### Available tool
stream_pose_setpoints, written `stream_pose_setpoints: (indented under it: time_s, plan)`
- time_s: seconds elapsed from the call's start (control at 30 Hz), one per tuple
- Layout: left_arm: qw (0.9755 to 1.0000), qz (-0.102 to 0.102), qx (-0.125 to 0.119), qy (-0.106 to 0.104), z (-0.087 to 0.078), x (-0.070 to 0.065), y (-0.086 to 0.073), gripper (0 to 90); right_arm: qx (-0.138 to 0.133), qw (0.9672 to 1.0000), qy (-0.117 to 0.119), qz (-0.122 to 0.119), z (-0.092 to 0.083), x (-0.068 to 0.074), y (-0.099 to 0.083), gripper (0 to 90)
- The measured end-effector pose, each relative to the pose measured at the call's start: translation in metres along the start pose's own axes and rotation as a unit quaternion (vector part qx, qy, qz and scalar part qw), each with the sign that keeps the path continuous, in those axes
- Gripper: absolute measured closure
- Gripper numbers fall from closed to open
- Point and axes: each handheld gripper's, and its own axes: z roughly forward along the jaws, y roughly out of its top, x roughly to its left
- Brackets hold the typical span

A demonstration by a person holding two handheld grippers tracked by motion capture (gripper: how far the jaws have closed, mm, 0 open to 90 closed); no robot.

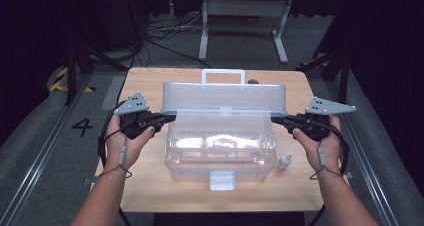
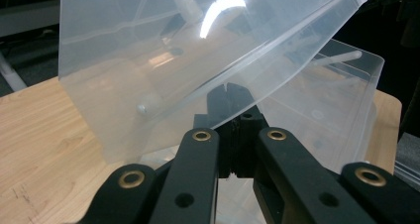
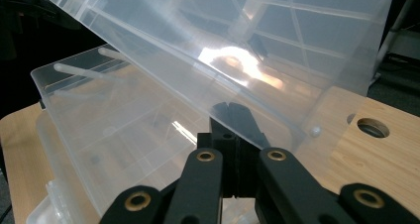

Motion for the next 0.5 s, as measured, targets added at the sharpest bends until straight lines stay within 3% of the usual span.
stream_pose_setpoints:
  time_s: [0.5]
  plan:
    - [1.0,-0.005,-0.002,0.008,0.005,0.01,0.016,88.3,-0.01,0.9998,-0.015,0.01,0.007,-0.01,0.015,90.0]
